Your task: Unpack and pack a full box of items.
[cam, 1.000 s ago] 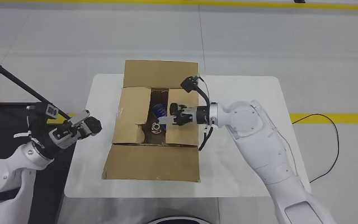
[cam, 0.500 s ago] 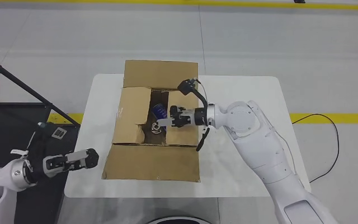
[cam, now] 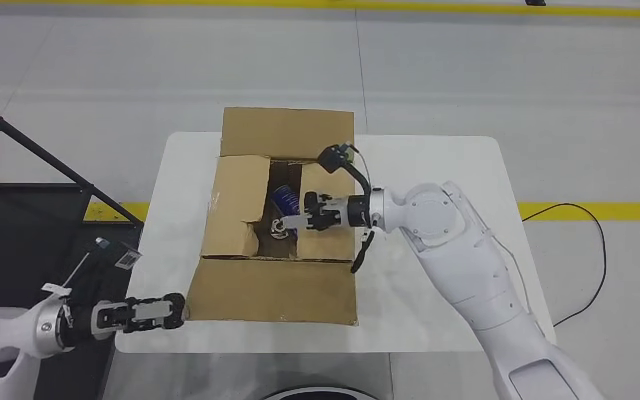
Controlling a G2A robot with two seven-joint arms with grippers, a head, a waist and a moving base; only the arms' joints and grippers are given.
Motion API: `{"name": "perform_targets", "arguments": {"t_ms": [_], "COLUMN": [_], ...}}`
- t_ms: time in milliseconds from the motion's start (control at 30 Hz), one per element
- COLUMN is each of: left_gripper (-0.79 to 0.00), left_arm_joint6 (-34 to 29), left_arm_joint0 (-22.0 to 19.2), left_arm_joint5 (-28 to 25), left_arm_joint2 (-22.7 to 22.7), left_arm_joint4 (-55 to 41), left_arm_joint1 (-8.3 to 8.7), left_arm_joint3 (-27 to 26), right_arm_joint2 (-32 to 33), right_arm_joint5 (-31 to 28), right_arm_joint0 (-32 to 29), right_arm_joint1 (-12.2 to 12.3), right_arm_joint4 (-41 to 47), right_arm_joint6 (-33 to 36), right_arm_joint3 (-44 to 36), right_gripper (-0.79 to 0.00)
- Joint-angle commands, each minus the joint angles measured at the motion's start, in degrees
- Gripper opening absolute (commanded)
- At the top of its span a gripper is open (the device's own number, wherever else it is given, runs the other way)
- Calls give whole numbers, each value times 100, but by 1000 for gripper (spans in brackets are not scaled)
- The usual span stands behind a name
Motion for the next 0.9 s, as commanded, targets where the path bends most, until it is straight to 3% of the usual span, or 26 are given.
{"name": "perform_targets", "arguments": {"t_ms": [0, 433, 867], "left_gripper": [0, 0, 0], "left_arm_joint6": [11, 75, 821], "left_arm_joint0": [21, 159, -20], "left_arm_joint5": [-9, 33, 234], "left_arm_joint2": [41, 175, 430], "left_arm_joint4": [-2, -459, -883], "left_arm_joint1": [5, 18, 3], "left_arm_joint3": [-4, -189, -363], "right_arm_joint2": [21, 539, 558], "right_arm_joint5": [9, 101, 167], "right_arm_joint0": [-21, -442, -510], "right_arm_joint1": [10, 160, 169], "right_arm_joint4": [-13, -244, -299], "right_arm_joint6": [-48, -673, -760], "right_arm_joint3": [-49, -932, -979], "right_gripper": [0, 0, 0]}}
